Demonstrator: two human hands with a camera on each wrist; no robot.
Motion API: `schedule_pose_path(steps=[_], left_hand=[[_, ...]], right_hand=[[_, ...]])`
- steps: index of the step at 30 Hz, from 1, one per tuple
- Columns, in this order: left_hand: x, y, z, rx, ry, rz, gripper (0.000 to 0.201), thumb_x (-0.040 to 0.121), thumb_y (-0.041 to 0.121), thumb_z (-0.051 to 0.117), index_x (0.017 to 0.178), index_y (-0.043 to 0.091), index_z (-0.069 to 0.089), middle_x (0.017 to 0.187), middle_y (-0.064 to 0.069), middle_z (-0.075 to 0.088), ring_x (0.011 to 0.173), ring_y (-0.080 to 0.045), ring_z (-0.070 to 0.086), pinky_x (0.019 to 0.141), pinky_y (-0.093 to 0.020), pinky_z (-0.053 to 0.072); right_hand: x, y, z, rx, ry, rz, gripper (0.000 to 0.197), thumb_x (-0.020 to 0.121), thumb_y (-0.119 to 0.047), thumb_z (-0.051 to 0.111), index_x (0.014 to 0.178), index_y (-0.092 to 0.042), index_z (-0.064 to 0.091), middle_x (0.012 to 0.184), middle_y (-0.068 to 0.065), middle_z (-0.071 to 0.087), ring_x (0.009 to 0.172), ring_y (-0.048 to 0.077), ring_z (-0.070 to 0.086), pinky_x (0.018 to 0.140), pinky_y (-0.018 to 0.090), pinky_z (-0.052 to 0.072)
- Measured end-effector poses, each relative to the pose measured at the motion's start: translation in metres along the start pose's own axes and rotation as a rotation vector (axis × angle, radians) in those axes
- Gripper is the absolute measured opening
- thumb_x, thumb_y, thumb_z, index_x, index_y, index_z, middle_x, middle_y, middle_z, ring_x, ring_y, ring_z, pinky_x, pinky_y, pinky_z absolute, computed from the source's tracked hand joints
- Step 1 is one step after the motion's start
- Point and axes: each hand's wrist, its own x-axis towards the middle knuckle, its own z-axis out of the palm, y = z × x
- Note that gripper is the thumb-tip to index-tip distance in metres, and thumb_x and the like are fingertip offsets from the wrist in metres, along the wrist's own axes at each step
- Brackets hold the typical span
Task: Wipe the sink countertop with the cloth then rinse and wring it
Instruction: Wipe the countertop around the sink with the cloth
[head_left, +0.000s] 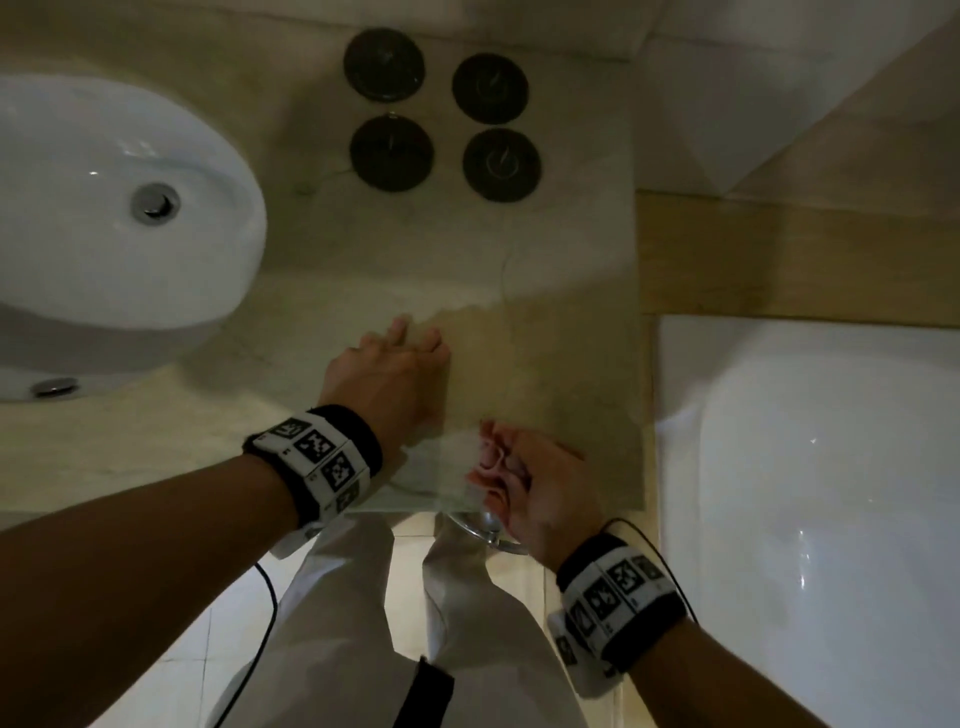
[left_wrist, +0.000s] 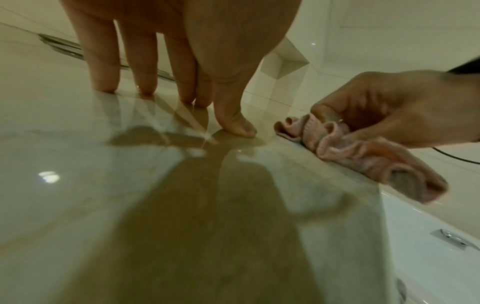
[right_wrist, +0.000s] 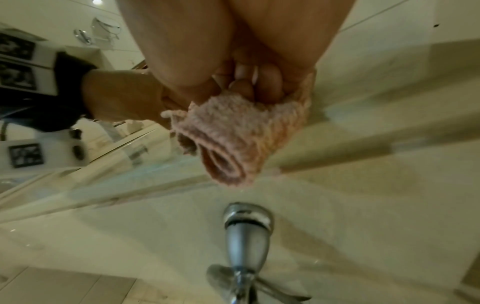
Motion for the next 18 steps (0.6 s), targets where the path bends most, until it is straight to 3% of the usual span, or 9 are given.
schedule_pose_path(steps=[3, 5, 6, 8, 9, 11, 14, 18], left_hand=[[0.000, -0.001, 0.001, -0.028, -0.002, -0.001, 0.083, 0.068, 0.057, 0.071, 0.139, 0.038, 0.032, 0.153, -0.011, 0.034, 0.117, -0.035, 0.054, 0.084, -0.041, 0.049], [0.000, -0.004, 0.003, -0.069, -0.010, -0.007, 0.082, 0.068, 0.055, 0.072, 0.139, 0.039, 0.034, 0.155, -0.010, 0.032, 0.121, -0.036, 0.053, 0.087, -0.041, 0.048], [-0.001, -0.004, 0.003, -0.079, -0.009, -0.004, 0.081, 0.068, 0.054, 0.072, 0.138, 0.038, 0.035, 0.155, -0.010, 0.032, 0.122, -0.037, 0.052, 0.087, -0.041, 0.049], [-0.002, -0.005, 0.002, -0.103, 0.008, 0.001, 0.078, 0.068, 0.051, 0.071, 0.137, 0.037, 0.036, 0.154, -0.008, 0.034, 0.121, -0.038, 0.052, 0.086, -0.043, 0.050], [-0.002, -0.005, 0.002, -0.123, 0.007, -0.002, 0.077, 0.069, 0.048, 0.071, 0.136, 0.036, 0.037, 0.153, -0.009, 0.034, 0.119, -0.038, 0.052, 0.085, -0.043, 0.050], [-0.003, -0.006, 0.000, -0.164, 0.016, 0.004, 0.074, 0.073, 0.046, 0.072, 0.138, 0.034, 0.038, 0.152, -0.011, 0.034, 0.117, -0.038, 0.052, 0.087, -0.042, 0.049], [-0.001, -0.008, -0.005, -0.199, 0.010, 0.034, 0.068, 0.075, 0.057, 0.069, 0.136, 0.034, 0.047, 0.143, -0.010, 0.042, 0.111, -0.036, 0.053, 0.085, -0.040, 0.047], [0.002, -0.018, -0.008, -0.174, 0.004, 0.140, 0.049, 0.079, 0.037, 0.074, 0.125, 0.028, 0.061, 0.133, -0.009, 0.053, 0.111, -0.031, 0.056, 0.080, -0.032, 0.042]], right_hand=[[-0.005, 0.005, 0.003, 0.095, -0.060, 0.015, 0.022, 0.091, -0.017, 0.059, 0.102, -0.002, 0.071, 0.081, 0.009, 0.070, 0.069, 0.019, 0.067, 0.067, 0.034, 0.057], [-0.003, 0.005, 0.002, 0.014, -0.047, -0.005, 0.019, 0.092, -0.011, 0.058, 0.103, -0.006, 0.072, 0.083, 0.005, 0.070, 0.072, 0.016, 0.068, 0.077, 0.034, 0.056], [-0.003, 0.007, -0.002, -0.158, -0.081, -0.110, 0.019, 0.091, -0.006, 0.057, 0.105, -0.012, 0.070, 0.086, 0.000, 0.069, 0.076, 0.010, 0.067, 0.082, 0.029, 0.055], [0.002, 0.006, -0.003, -0.533, -0.085, -0.287, 0.031, 0.088, -0.001, 0.060, 0.114, -0.017, 0.063, 0.095, -0.015, 0.064, 0.082, -0.001, 0.065, 0.082, 0.018, 0.054], [0.007, 0.002, -0.002, -0.675, -0.046, -0.353, 0.033, 0.085, -0.004, 0.062, 0.115, -0.017, 0.062, 0.098, -0.019, 0.063, 0.083, -0.004, 0.063, 0.082, 0.021, 0.055], [0.023, -0.016, 0.005, -0.861, 0.090, -0.466, 0.028, 0.081, -0.018, 0.065, 0.109, -0.023, 0.064, 0.098, -0.015, 0.069, 0.083, 0.006, 0.064, 0.080, 0.030, 0.055], [0.054, -0.052, 0.024, -0.958, 0.144, -0.498, 0.032, 0.077, -0.034, 0.056, 0.103, -0.019, 0.068, 0.096, 0.000, 0.073, 0.085, 0.024, 0.066, 0.075, 0.025, 0.048], [0.075, -0.080, 0.040, -1.034, 0.123, -0.407, 0.004, 0.080, -0.021, 0.063, 0.083, -0.018, 0.062, 0.095, 0.003, 0.071, 0.092, 0.028, 0.065, 0.074, 0.023, 0.043]])
